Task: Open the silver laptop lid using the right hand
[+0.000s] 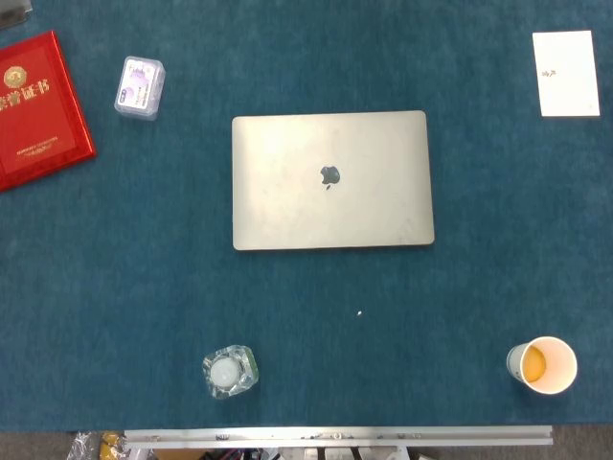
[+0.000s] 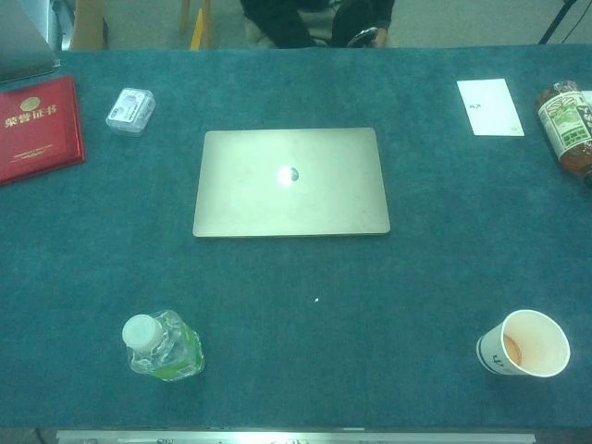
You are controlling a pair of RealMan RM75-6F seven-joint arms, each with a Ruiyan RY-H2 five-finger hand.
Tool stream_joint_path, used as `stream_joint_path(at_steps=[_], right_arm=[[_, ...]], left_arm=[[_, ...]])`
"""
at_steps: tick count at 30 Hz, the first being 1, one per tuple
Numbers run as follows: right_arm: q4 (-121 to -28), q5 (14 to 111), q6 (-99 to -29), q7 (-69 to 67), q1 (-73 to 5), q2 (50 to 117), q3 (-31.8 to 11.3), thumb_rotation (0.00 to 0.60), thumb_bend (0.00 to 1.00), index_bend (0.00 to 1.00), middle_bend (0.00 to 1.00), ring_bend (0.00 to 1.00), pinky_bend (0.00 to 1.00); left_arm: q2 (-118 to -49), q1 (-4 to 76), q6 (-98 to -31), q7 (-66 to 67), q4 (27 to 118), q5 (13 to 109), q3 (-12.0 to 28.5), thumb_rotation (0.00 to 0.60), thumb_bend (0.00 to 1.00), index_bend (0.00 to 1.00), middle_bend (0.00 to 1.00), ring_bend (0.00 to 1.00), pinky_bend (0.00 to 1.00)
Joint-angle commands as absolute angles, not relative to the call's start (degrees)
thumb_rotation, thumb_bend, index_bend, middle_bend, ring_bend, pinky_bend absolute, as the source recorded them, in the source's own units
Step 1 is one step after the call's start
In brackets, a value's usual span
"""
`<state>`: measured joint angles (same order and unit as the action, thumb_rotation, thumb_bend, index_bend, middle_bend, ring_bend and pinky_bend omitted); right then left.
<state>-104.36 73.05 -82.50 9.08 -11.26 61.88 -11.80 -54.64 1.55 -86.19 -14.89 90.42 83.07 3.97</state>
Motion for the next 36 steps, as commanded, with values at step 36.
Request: stream_joint_path(at_steps=[36], right_arm=[[-110.18, 68.87, -55.68, 15.50, -34.21, 73.91, -14.29, 0.600, 0.06, 0.10, 0.16, 0.03, 0.17]], left_arm=[[-53.32, 0.16, -89.03, -13.49, 93.20, 87.16, 1.71, 0.600, 0.42, 0.24, 0.15, 0.05, 0.14]])
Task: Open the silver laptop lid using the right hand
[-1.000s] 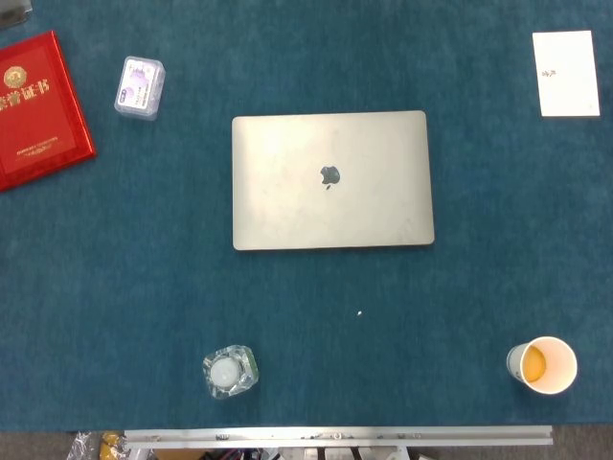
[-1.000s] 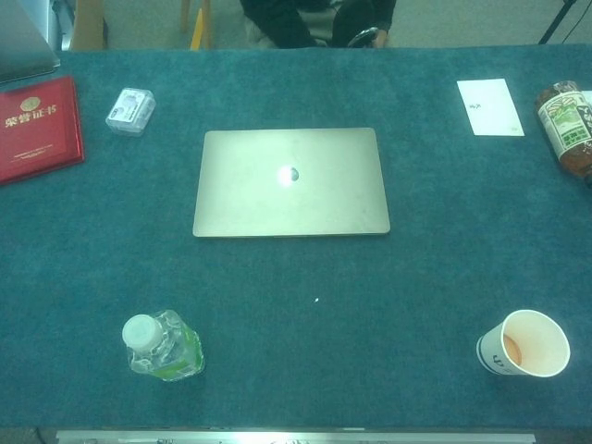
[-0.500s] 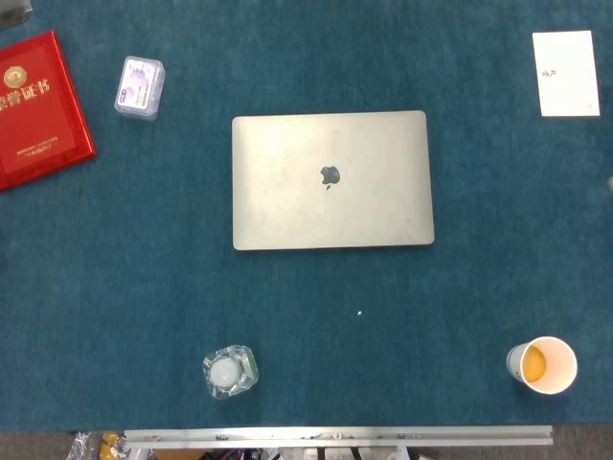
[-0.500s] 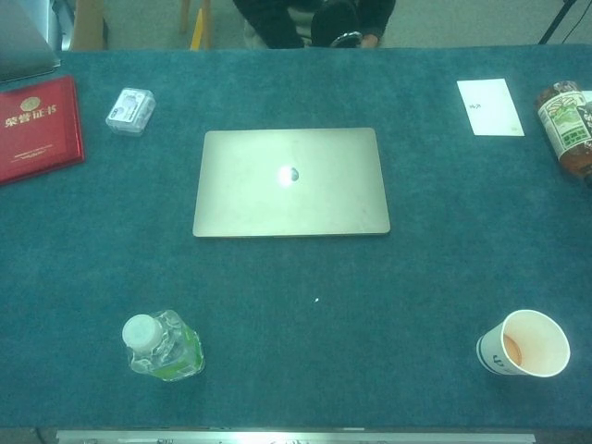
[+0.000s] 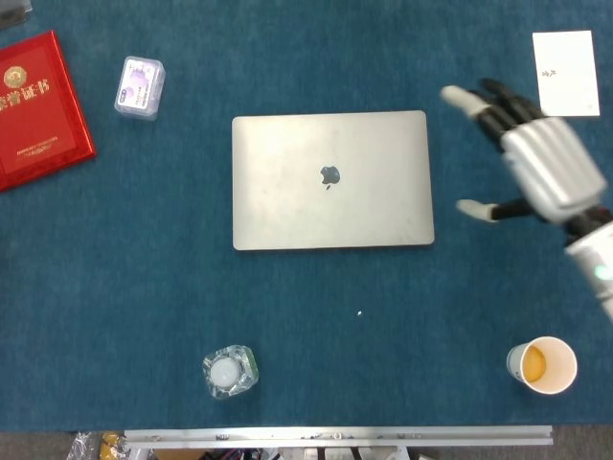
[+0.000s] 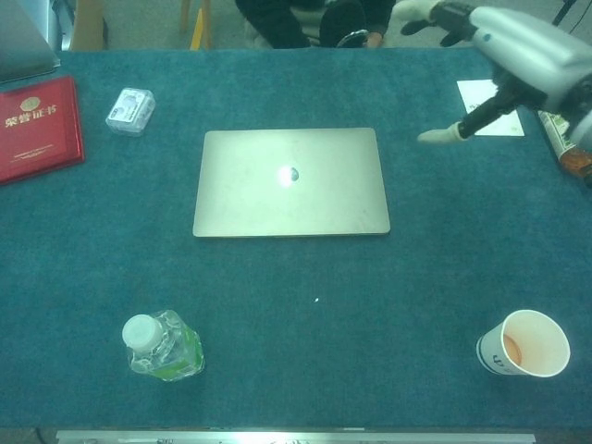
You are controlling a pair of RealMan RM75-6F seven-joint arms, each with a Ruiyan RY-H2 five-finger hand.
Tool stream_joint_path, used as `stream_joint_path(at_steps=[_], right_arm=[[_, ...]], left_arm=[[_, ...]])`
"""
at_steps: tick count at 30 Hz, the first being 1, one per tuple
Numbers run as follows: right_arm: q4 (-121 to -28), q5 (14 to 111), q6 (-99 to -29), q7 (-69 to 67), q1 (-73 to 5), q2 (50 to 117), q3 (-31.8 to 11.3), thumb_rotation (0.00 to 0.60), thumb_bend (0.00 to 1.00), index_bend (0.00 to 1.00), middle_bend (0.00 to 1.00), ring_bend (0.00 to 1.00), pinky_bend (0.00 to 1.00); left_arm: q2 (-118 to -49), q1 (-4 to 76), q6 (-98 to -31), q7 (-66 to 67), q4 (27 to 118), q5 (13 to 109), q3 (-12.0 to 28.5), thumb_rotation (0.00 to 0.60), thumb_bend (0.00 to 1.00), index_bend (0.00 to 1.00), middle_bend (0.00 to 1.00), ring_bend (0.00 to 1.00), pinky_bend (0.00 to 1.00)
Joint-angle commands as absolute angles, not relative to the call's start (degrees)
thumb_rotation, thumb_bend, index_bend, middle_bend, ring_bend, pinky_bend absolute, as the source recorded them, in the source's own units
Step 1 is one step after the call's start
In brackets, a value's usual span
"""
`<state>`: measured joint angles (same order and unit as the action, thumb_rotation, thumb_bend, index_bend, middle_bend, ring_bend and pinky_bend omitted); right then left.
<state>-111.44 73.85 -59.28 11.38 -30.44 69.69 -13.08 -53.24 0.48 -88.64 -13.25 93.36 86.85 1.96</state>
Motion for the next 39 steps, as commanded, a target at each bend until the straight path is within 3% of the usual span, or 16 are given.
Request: stream_joint_path(at_steps=[1, 12, 20, 39], right_arm=[[-109.79, 67.80, -55.16, 16.53, -35.10, 74.95, -14.29, 0.600, 0.06, 0.10, 0.16, 0.03, 0.17], [-101.25, 58.02, -52.11, 25.80, -43.65, 88.36, -12.49, 0.600, 0.03, 0.10, 0.14, 0.03, 0.17], [-95.79, 58.56, -54.43, 31.73, -46.94, 96.35, -9.96, 0.600, 0.01, 0.10, 0.14, 0.02, 0.16], [-85.82, 59.39, -58.30, 39.95, -47.97, 107.26, -6.12, 0.600, 0.00, 0.09, 0.14, 0.01, 0.11]], left_arm=[[-53.35, 0.02, -89.23, -13.60, 93.14, 87.28, 1.60, 0.600, 0.42, 0.24, 0.15, 0.05, 0.14], [-53.63, -0.69, -90.56, -15.26, 92.49, 88.27, 1.17, 0.600, 0.42, 0.24, 0.15, 0.05, 0.14], [-54.12, -0.54, -90.40, -15.91, 91.88, 88.52, 1.08, 0.600, 0.42, 0.25, 0.15, 0.05, 0.14], [-55.11, -0.07, -89.77, -18.10, 89.00, 88.94, 0.81, 0.600, 0.42, 0.25, 0.15, 0.05, 0.14]])
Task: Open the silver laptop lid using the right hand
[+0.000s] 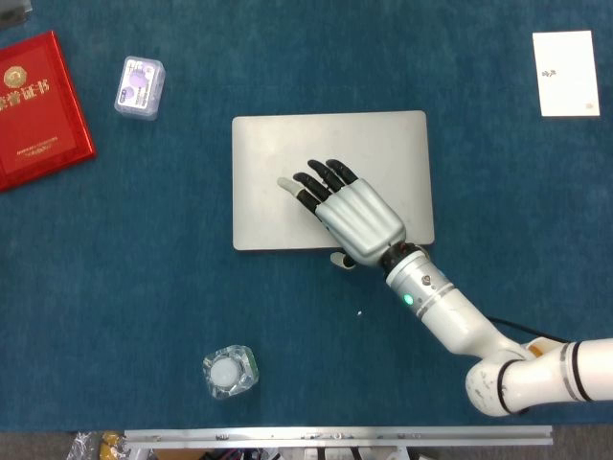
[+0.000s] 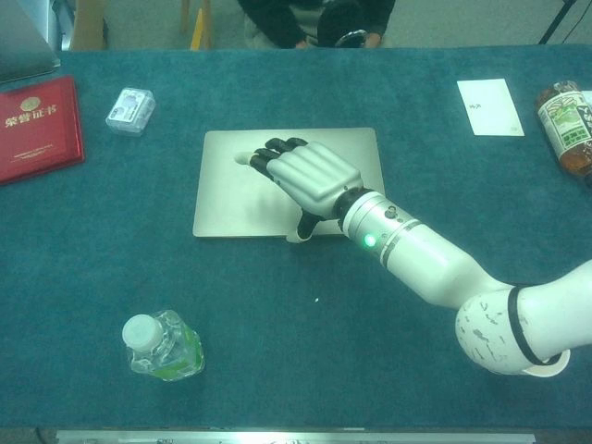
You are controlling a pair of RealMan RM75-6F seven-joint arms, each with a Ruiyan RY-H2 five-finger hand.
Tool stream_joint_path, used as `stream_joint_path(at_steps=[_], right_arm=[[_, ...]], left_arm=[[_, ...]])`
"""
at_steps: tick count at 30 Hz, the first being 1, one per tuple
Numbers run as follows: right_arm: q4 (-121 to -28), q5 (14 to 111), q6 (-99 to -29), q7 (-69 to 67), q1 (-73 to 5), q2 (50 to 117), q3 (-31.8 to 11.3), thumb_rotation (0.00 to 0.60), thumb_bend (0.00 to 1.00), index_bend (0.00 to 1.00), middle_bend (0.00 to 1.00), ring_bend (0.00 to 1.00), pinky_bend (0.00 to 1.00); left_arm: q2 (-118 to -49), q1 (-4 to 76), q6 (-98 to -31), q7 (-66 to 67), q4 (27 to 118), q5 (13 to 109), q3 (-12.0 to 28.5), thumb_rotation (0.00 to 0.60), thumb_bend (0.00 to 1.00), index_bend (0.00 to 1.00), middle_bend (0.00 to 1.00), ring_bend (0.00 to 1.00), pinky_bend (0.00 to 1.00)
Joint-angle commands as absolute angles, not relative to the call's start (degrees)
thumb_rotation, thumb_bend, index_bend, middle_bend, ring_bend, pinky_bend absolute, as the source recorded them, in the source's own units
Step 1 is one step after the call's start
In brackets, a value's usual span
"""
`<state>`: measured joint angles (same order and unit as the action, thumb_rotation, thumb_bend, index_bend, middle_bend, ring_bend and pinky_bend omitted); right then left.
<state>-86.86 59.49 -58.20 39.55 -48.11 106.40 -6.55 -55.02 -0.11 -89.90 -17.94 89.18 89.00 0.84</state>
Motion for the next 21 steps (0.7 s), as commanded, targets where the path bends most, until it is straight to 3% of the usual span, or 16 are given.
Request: stream_joint_path(at_steps=[1, 21], right_arm=[[-85.33, 59.46, -58.29, 40.02, -47.91, 107.63, -5.95, 0.600, 0.00, 0.09, 0.14, 0.01, 0.11], [-76.92, 60.23, -57.10, 40.73, -47.95, 112.91, -7.05, 0.600, 0.00, 0.09, 0.13, 0.01, 0.11]], left_arm=[[-55.15, -0.04, -89.73, -18.21, 88.88, 88.96, 0.79, 0.600, 0.42, 0.25, 0.15, 0.05, 0.14], [-56.14, 0.33, -89.09, -20.15, 86.59, 88.44, 0.87, 0.600, 0.42, 0.25, 0.15, 0.05, 0.14]])
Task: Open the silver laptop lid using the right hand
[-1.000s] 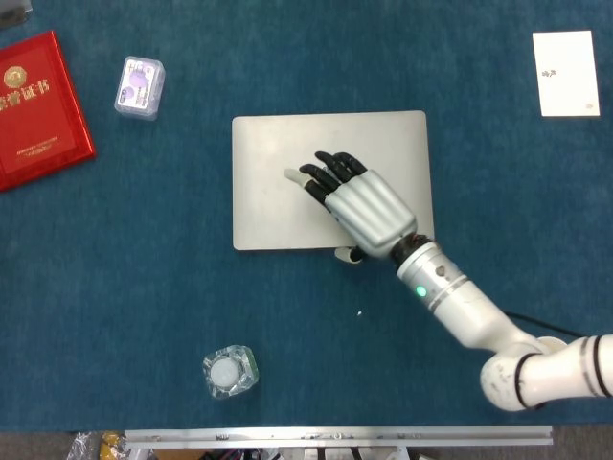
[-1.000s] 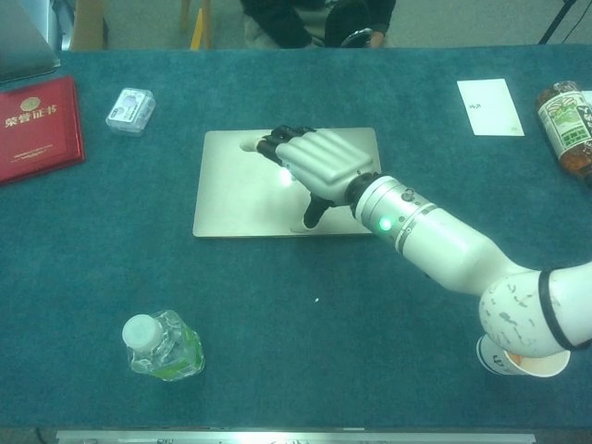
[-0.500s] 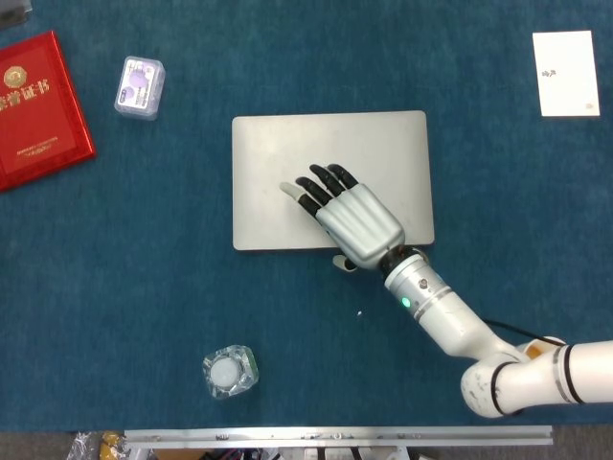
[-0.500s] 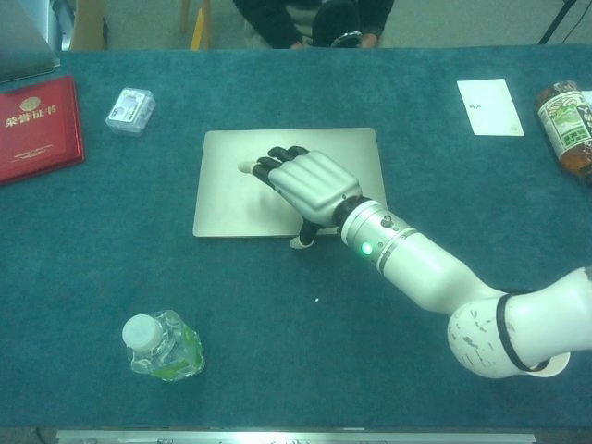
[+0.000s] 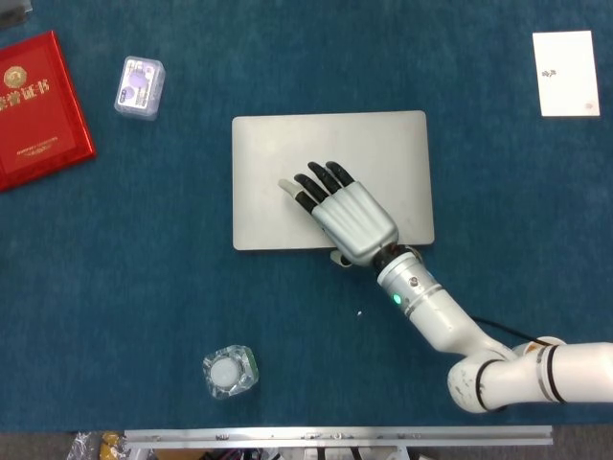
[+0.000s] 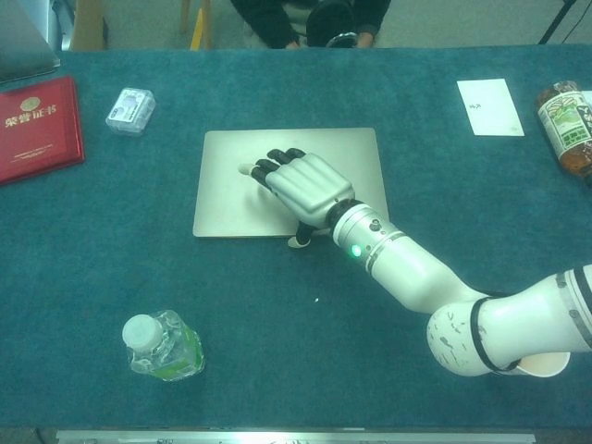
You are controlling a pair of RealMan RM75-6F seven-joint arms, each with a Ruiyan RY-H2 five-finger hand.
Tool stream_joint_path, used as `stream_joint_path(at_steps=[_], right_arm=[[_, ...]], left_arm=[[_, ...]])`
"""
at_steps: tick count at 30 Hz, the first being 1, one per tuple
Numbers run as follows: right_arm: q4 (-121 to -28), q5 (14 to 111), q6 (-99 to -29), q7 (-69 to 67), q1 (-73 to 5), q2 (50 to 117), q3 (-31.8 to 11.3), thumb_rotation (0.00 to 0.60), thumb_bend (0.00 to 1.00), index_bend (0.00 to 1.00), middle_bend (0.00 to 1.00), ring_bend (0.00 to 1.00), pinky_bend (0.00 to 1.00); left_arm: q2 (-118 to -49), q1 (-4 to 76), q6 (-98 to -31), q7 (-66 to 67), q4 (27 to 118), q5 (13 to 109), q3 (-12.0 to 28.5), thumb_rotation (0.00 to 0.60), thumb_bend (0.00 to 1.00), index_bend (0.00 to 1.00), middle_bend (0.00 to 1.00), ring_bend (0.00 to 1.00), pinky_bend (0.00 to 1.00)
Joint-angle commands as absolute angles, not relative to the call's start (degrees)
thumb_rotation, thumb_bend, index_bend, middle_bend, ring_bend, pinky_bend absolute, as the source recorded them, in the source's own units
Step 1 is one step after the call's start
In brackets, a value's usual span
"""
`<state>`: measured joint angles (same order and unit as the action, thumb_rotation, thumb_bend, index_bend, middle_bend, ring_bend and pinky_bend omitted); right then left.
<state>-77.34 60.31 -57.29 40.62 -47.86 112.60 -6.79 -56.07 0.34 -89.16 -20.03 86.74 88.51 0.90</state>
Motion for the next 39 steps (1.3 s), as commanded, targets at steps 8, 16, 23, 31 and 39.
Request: stream_joint_path(at_steps=[8, 16, 23, 31, 39], right_arm=[[-75.66, 60.09, -56.55, 41.77, -48.17, 113.74, -7.51, 0.600, 0.01, 0.09, 0.13, 0.01, 0.11], [-75.14, 60.03, -56.25, 42.14, -48.25, 114.20, -8.08, 0.600, 0.13, 0.09, 0.13, 0.01, 0.11], [-75.15, 60.43, -56.11, 41.97, -48.33, 114.21, -8.52, 0.600, 0.22, 0.09, 0.13, 0.01, 0.11], [-76.98, 61.32, -56.93, 43.04, -48.80, 113.24, -9.46, 0.600, 0.27, 0.09, 0.13, 0.01, 0.11], [-79.66, 61.45, -58.17, 44.58, -49.03, 111.42, -10.50, 0.600, 0.27, 0.09, 0.13, 0.01, 0.11]], left_arm=[[-56.45, 0.41, -88.89, -20.84, 85.85, 88.27, 0.87, 0.600, 0.42, 0.25, 0.14, 0.05, 0.14], [-56.44, 0.66, -88.69, -21.51, 85.31, 87.99, 1.13, 0.600, 0.42, 0.25, 0.14, 0.05, 0.14], [-56.23, 1.07, -87.99, -22.47, 84.78, 87.79, 1.25, 0.600, 0.42, 0.25, 0.14, 0.05, 0.14], [-55.74, 1.63, -87.46, -22.57, 84.89, 87.97, 1.37, 0.600, 0.42, 0.26, 0.14, 0.05, 0.14], [-55.77, 2.41, -85.34, -22.43, 84.85, 87.74, 0.89, 0.600, 0.42, 0.28, 0.15, 0.06, 0.14]])
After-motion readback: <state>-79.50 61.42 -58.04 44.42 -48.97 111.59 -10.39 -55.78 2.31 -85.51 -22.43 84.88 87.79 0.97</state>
